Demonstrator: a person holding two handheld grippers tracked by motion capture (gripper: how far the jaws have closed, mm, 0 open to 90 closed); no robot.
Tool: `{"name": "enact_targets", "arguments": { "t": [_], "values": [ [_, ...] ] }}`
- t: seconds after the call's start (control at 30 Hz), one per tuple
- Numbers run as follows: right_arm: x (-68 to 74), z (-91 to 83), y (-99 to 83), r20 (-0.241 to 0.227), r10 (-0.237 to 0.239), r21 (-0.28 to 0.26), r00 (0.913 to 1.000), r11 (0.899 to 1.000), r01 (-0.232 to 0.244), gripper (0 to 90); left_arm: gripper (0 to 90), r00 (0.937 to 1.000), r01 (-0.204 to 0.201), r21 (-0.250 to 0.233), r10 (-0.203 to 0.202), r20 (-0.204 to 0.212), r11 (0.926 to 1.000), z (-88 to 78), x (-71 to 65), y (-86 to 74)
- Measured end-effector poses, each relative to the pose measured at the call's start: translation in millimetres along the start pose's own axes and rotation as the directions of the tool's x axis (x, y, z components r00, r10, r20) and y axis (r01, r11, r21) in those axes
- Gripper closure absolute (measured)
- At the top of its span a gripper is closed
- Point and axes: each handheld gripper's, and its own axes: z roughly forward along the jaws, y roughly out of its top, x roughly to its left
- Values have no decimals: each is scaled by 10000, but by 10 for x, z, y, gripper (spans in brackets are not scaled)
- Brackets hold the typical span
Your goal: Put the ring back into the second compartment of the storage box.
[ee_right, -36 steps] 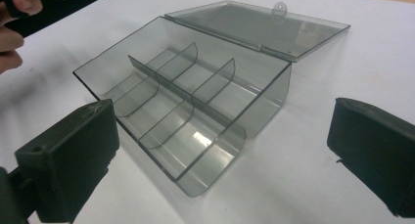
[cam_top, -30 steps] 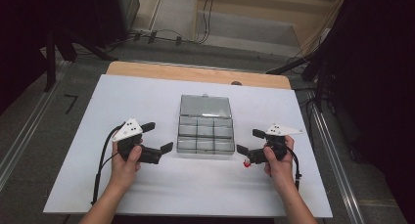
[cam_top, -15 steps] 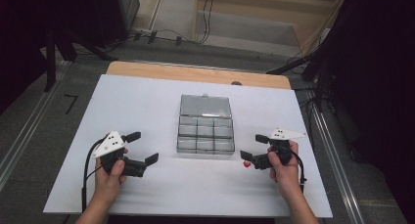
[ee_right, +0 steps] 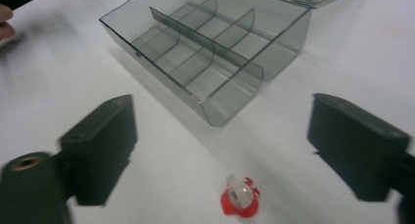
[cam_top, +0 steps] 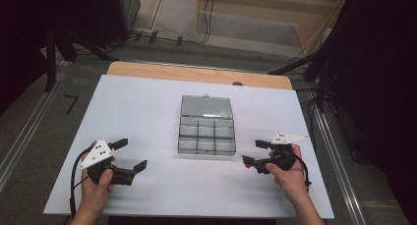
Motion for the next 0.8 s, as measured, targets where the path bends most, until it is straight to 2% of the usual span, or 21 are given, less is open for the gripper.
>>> {"name": "enact_targets", "arguments": {
  "t": [0.1, 0.17, 0.3, 0.37, 0.47, 0.57, 0.7, 0.8],
  "values": [
    [-4, -25, -29, 218, 103, 34, 9997, 9999, -104, 226, 0, 9999, 148, -128, -148, -40, 9998, -9, 37, -26],
    [-1, -39, -50, 326, -28, 221, 9995, 9998, 21, 278, 0, 9999, 104, -41, -105, -112, 9999, -4, 51, -49],
    [-36, -60, -81, 43, -81, 474, 10000, 9988, 79, 402, 0, 9998, 210, -34, -210, -64, 9998, 8, 71, -83],
    [-48, -61, -95, 204, -252, 587, 9995, 9980, 240, 449, 0, 9996, 286, -95, -287, -61, 9995, 6, 77, -89],
    [-51, -42, -127, 97, -673, 831, 9977, 9943, 663, 499, 0, 9993, 383, -84, -383, -11, 9992, 5, 92, -97],
    [-54, -32, -139, 76, -774, 850, 9970, 9934, 765, 535, 0, 9989, 472, -136, -472, 30, 9988, 4, 104, -102],
    [-83, -17, -176, -107, -743, 814, 9972, 9939, 749, 562, 0, 9985, 552, -138, -551, 51, 9984, 0, 111, -105],
    [-120, -14, -207, -210, -687, 781, 9974, 9945, 702, 615, 0, 9986, 536, -119, -535, 44, 9985, 4, 111, -107]
  ]
}}
